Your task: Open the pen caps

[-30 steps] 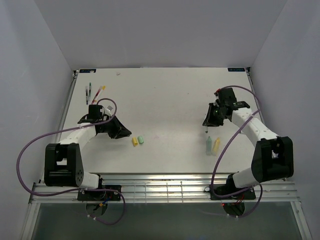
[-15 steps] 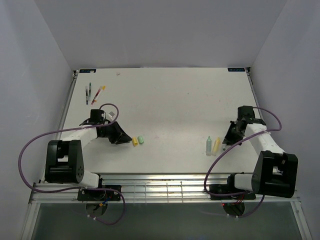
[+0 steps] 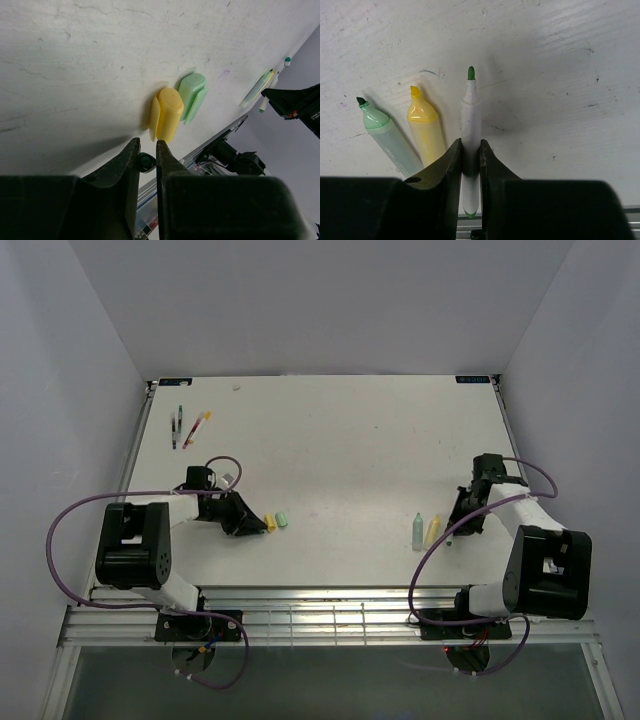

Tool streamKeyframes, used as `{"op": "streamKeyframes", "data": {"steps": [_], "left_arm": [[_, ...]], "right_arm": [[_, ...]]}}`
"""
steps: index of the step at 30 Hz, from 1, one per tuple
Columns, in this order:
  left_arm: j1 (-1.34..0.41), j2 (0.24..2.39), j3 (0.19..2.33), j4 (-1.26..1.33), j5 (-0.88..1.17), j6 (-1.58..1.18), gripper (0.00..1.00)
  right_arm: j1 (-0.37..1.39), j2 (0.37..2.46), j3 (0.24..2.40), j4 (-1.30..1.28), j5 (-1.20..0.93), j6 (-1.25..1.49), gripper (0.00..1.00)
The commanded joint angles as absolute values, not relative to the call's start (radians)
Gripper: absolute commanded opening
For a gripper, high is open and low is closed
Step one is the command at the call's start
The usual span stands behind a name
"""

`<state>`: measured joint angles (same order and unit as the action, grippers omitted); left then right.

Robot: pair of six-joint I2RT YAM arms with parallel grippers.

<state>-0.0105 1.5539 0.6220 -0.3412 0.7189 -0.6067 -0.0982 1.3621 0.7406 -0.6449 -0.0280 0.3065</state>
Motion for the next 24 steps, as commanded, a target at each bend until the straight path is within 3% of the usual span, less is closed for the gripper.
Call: {"op": "streamKeyframes", "data": {"steps": [1,4,12,17,24], "left_arm": [[-0.012,1.571,0.627,-0.301,0.736,-0.618,0.15],[-0.012,1.583,0.63,-0.299,0.723,-0.62,0.2],[-0.012,1.615,0.641,-0.301,0.71,-0.618,0.31],[-0.012,1.617,0.658,-0.301,0.71,-0.617,0.39],[-0.012,1.612,0.669,-0.301,0.724,-0.617,0.44]], "right_arm": [[-0.103,1.376,0.733,-0.621,-0.029,0.291,0.1],[-0.103,1.39,0.723,-0.615,-0.038,0.287,0.16],[-0.103,1.431,0.716,-0.588,-0.081,0.285,0.2],[-0.103,1.422,0.736,-0.591,-0.107,0.305,0.32],[-0.103,1.407,0.831,-0.646,-0.103,0.359,0.43]]}}
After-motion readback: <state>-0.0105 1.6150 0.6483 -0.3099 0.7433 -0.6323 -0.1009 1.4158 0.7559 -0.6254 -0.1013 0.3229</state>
